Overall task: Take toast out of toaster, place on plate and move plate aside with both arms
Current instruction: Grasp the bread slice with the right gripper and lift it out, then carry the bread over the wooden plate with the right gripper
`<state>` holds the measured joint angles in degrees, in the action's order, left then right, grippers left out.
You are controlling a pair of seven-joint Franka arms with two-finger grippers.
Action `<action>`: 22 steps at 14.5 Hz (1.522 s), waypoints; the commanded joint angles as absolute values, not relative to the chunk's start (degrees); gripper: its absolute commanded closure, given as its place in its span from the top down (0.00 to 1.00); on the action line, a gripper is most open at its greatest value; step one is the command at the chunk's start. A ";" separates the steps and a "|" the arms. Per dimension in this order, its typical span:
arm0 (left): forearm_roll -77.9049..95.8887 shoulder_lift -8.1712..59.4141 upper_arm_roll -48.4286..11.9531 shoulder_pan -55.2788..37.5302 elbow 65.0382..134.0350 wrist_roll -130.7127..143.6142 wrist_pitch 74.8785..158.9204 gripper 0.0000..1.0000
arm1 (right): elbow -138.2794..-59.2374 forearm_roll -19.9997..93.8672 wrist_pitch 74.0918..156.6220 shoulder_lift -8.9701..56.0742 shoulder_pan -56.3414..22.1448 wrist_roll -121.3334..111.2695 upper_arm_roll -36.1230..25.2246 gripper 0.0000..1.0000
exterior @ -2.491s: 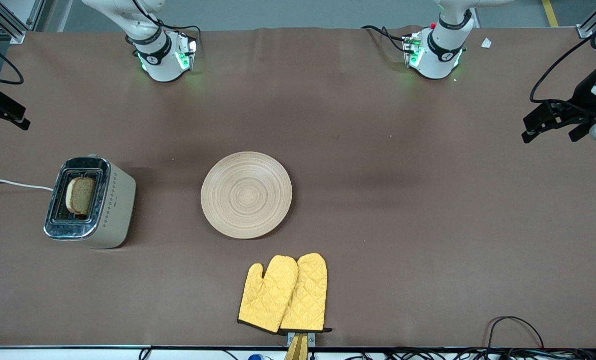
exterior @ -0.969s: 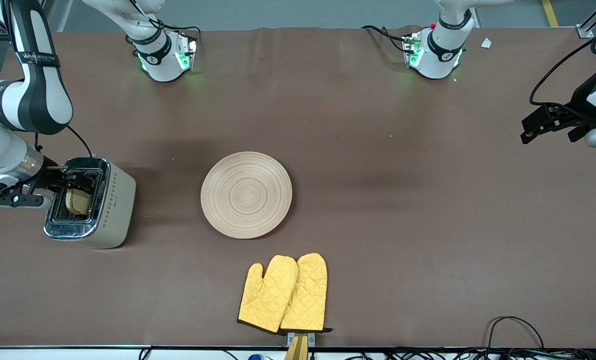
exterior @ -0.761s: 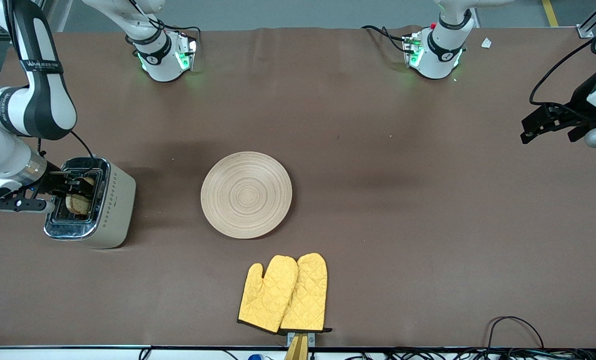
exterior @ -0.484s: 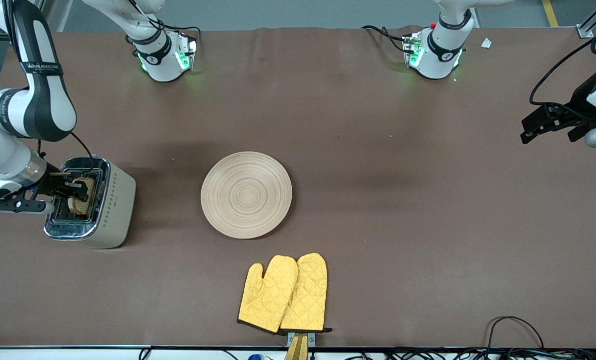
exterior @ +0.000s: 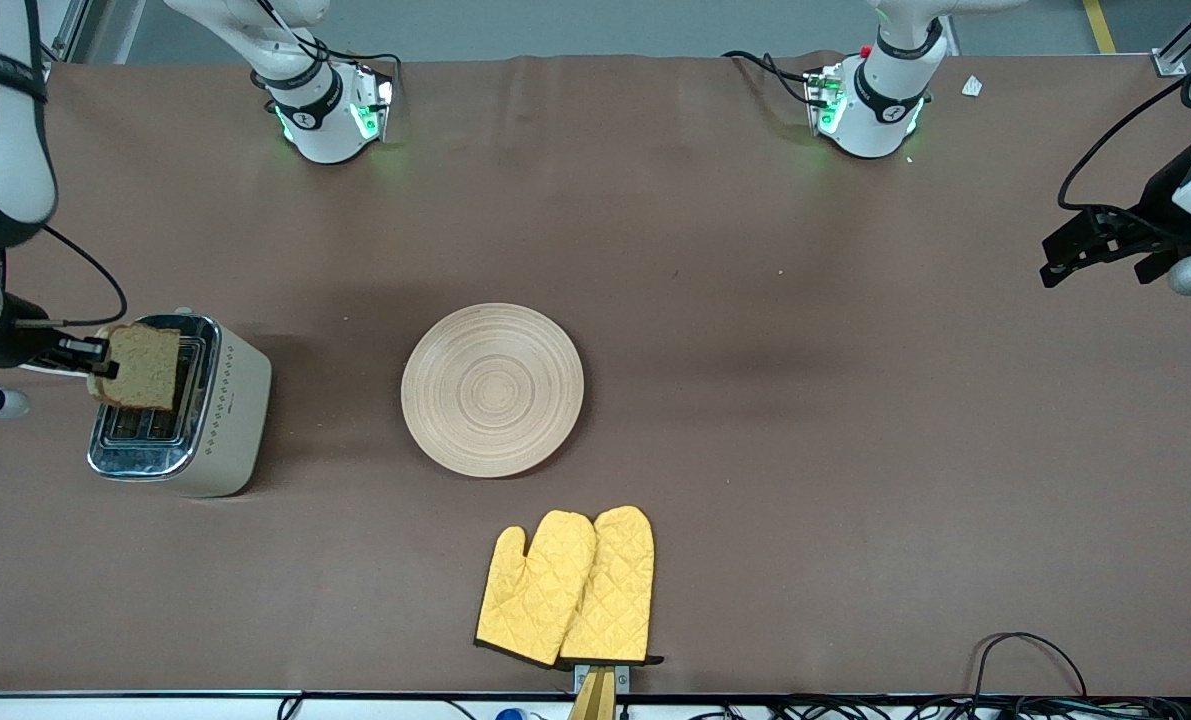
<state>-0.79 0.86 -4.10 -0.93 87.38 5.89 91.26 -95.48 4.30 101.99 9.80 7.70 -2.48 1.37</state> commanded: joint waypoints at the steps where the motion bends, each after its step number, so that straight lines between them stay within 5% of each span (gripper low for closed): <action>1: -1.23 1.14 -4.39 -0.79 86.31 5.98 90.18 1.00 | -99.21 16.47 103.51 9.58 6.42 -0.09 1.76 0.01; 8: -1.85 1.58 -4.39 -0.70 86.83 4.14 90.18 1.00 | -119.61 30.49 131.45 12.03 -10.51 0.53 1.85 0.00; 15: 10.43 6.14 -4.13 -0.70 88.76 1.84 89.47 1.00 | -119.36 37.18 143.86 16.16 -24.60 6.15 1.76 0.00; 22: 41.54 25.63 -4.92 -3.68 88.24 4.75 97.97 1.00 | -119.62 36.65 150.47 22.14 -24.88 -0.15 1.23 0.01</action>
<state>35.85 19.67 -4.27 -1.70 90.05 3.59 94.50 -119.10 35.77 149.12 20.71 -25.84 4.12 1.65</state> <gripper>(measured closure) 0.000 0.930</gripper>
